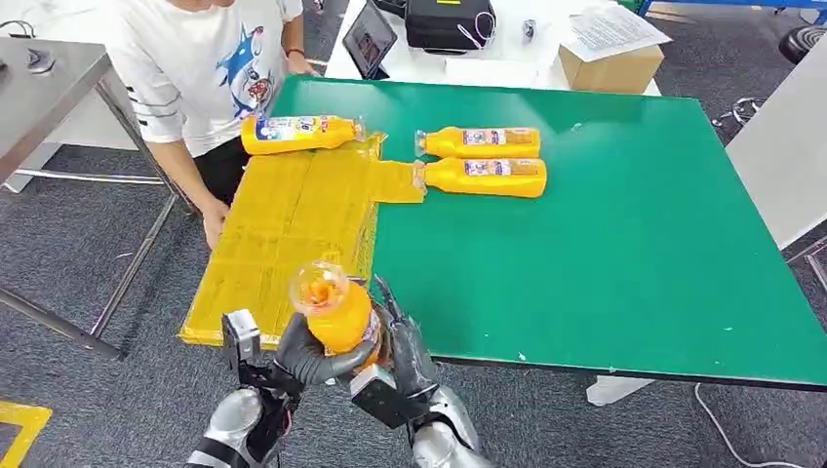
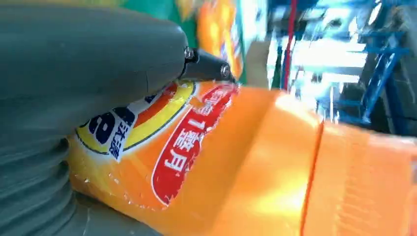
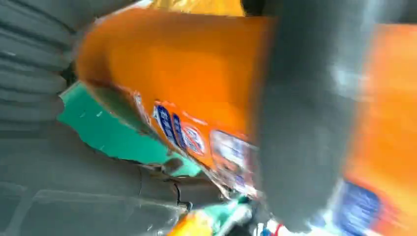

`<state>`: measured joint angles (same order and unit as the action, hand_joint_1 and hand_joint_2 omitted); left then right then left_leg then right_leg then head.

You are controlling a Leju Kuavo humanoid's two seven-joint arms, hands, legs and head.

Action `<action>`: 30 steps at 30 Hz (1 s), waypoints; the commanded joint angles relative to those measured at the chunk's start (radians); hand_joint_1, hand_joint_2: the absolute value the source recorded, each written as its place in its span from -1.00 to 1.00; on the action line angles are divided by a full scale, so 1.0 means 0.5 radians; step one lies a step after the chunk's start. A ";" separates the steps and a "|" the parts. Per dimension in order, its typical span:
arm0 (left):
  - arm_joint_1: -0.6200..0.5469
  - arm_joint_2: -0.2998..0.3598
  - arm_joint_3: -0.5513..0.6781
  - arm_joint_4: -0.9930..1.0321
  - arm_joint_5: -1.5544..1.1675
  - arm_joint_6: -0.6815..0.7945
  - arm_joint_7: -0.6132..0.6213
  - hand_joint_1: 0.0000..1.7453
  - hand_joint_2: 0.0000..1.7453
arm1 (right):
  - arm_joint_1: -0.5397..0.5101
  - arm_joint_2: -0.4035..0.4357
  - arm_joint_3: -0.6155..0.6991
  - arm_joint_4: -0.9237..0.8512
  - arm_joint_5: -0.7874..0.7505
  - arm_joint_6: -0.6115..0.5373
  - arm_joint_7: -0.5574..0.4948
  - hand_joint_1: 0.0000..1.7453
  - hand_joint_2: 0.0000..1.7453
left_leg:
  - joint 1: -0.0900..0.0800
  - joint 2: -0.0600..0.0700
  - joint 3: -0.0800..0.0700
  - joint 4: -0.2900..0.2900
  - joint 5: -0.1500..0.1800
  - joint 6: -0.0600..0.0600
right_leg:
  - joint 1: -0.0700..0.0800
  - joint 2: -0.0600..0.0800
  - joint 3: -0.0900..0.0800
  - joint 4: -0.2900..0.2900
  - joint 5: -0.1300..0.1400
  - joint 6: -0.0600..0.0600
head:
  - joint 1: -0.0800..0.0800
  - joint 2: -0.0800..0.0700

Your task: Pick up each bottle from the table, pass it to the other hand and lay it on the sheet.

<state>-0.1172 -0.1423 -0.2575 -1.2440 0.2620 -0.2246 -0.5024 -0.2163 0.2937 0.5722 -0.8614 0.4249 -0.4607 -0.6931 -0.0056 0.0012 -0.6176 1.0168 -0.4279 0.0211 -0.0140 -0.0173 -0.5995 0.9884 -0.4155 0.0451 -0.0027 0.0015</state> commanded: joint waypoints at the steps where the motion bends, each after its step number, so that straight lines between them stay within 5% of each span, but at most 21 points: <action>1: -0.323 -0.040 0.374 0.011 -0.140 0.320 -0.065 1.00 1.00 | 0.090 -0.069 -0.139 -0.451 -0.121 0.230 0.036 -1.00 -1.00 | 0.004 -0.005 0.004 0.000 -0.001 -0.003 | 0.004 -0.003 0.006 -0.001 -0.002 -0.003 | 0.001 0.000; 6: -0.412 -0.043 0.467 0.054 -0.139 0.410 -0.068 1.00 1.00 | 0.123 -0.074 -0.139 -0.538 -0.165 0.284 0.032 -1.00 -1.00 | 0.004 -0.005 0.005 0.001 -0.002 -0.004 | 0.004 -0.003 0.008 0.000 -0.003 -0.004 | 0.001 0.000; 15: -0.697 0.019 0.596 0.333 -0.828 1.159 -0.236 1.00 1.00 | 0.210 -0.153 -0.009 -1.071 -0.406 0.282 -0.010 -1.00 -1.00 | 0.002 -0.004 0.003 0.000 0.000 -0.003 | 0.002 -0.002 0.005 0.001 -0.002 -0.003 | 0.001 0.000; 24: -0.716 0.026 0.610 0.358 -0.827 1.151 -0.237 1.00 1.00 | 0.215 -0.156 -0.010 -1.078 -0.407 0.282 -0.010 -1.00 -1.00 | 0.002 -0.001 0.004 -0.001 0.000 -0.003 | 0.001 0.000 0.005 -0.001 -0.001 -0.002 | 0.001 0.000; 30: -0.987 0.213 0.480 0.928 -1.815 1.635 -0.013 1.00 1.00 | 0.233 -0.203 0.015 -1.504 -0.619 0.056 -0.010 -1.00 -1.00 | 0.005 -0.002 0.010 0.003 -0.004 -0.005 | 0.004 0.002 0.011 0.002 -0.004 -0.005 | 0.001 0.000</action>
<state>-0.4280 -0.1343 0.0240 -1.1360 -0.2566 0.4423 -0.6191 -0.0947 0.2540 0.5539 -1.4150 0.1918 -0.3510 -0.6992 -0.0054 0.0009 -0.6181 1.0169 -0.4275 0.0208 -0.0139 -0.0174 -0.5996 0.9887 -0.4154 0.0451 -0.0023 0.0015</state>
